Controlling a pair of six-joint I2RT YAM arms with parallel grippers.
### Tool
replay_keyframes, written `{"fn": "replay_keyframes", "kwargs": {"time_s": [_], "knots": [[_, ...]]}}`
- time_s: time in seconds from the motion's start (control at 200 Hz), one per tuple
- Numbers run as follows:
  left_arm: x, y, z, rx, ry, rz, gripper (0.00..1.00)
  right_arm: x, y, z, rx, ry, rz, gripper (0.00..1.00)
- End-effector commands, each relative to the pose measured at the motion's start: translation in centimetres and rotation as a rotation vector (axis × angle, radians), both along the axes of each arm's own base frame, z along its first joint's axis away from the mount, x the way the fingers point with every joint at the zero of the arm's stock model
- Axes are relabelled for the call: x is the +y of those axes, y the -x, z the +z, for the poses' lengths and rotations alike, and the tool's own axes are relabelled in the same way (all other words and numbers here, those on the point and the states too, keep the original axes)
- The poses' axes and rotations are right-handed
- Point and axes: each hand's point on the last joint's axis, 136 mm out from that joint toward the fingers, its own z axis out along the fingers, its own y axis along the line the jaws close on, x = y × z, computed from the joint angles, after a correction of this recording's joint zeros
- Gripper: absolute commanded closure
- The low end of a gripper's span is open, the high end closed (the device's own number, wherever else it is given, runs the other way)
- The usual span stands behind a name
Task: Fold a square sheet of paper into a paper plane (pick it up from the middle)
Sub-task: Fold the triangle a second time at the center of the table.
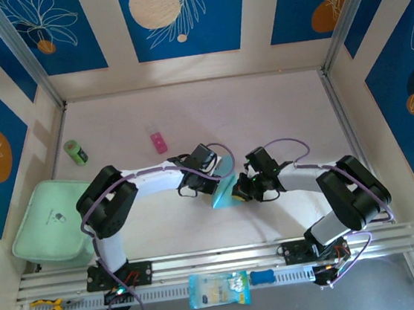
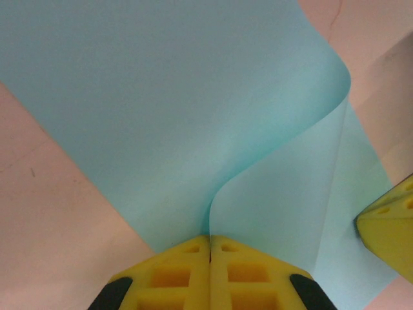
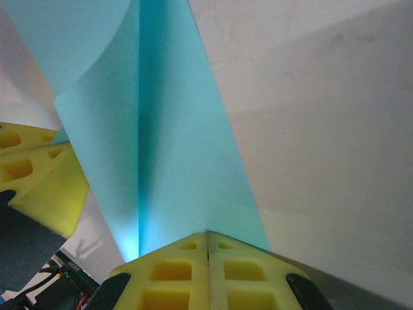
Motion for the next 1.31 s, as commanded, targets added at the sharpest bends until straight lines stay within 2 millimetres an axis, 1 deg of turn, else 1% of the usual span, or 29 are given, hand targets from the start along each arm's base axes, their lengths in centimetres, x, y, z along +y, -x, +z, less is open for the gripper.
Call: {"fn": "replay_keyframes", "kwargs": {"time_s": [0.0, 0.41, 0.545, 0.835, 0.93, 1.145, 1.23, 1.3], "knots": [[0.2, -0.6, 0.1, -0.013, -0.018, -0.009, 0.96, -1.7, 1.7, -2.0, 0.088, 0.088, -0.005, 0.98], [0.8, -0.3, -1.1, 0.007, -0.056, -0.003, 0.96, -1.8, 1.8, -2.0, 0.09, 0.087, -0.003, 0.98], [1.1, -0.3, -1.2, 0.005, -0.067, 0.003, 0.98, -1.9, 1.7, -1.9, 0.09, 0.089, -0.006, 0.98], [1.0, -0.1, -1.4, 0.016, -0.061, 0.003, 0.99, -1.6, 1.5, -1.5, 0.076, 0.067, -0.002, 0.97], [1.1, -0.1, -1.4, 0.018, -0.061, 0.005, 1.0, -0.9, 0.7, -0.5, 0.043, 0.007, -0.008, 0.97], [1.1, 0.1, -1.5, 0.023, -0.057, 0.007, 1.0, 1.1, -2.1, 4.0, -0.108, -0.156, -0.02, 0.97], [1.1, 0.1, -1.6, 0.024, -0.057, 0.009, 1.0, 2.2, -2.7, 4.9, -0.126, -0.203, -0.012, 0.98], [1.1, 0.1, -1.6, 0.025, -0.055, 0.01, 1.0, 2.9, -3.0, 4.9, -0.121, -0.217, -0.005, 0.99]]}}
